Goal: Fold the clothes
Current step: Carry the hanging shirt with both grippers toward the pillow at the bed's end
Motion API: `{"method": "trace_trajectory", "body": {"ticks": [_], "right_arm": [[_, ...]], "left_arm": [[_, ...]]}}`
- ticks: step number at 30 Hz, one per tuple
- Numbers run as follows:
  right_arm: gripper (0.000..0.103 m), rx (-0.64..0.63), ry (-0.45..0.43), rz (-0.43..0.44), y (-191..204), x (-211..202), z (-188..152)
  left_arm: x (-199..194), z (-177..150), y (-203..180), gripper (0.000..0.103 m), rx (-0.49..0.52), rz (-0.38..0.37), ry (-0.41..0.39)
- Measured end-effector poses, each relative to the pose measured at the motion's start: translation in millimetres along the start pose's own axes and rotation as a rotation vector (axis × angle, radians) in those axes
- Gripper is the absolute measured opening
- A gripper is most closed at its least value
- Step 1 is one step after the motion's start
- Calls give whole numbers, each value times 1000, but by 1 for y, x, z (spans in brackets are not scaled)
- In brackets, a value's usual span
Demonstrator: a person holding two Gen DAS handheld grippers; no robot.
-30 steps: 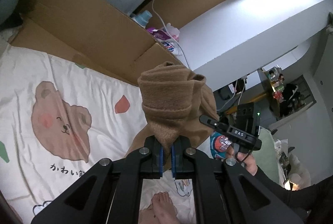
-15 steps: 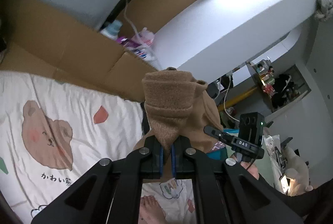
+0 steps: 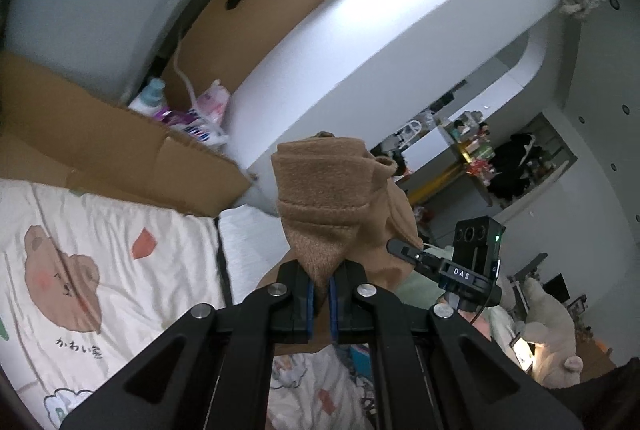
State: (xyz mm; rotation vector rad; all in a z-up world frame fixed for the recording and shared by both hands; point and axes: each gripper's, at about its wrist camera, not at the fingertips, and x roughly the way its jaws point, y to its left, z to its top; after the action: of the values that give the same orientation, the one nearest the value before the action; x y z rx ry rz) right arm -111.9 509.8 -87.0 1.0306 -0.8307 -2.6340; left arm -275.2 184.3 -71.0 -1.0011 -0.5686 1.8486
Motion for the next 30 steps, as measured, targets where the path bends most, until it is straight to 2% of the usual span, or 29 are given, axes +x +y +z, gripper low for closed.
{"method": "trace_trajectory", "body": {"ticks": [12, 22, 30], "right_arm": [[14, -46, -115, -23, 28, -93, 36], [14, -57, -131, -30, 16, -133, 39], [14, -61, -126, -63, -8, -158, 39]], "left_arm": [[-3, 19, -85, 4, 80, -42, -24], [13, 12, -117, 4, 98, -53, -9], [47, 2, -128, 4, 85, -88, 19]]}}
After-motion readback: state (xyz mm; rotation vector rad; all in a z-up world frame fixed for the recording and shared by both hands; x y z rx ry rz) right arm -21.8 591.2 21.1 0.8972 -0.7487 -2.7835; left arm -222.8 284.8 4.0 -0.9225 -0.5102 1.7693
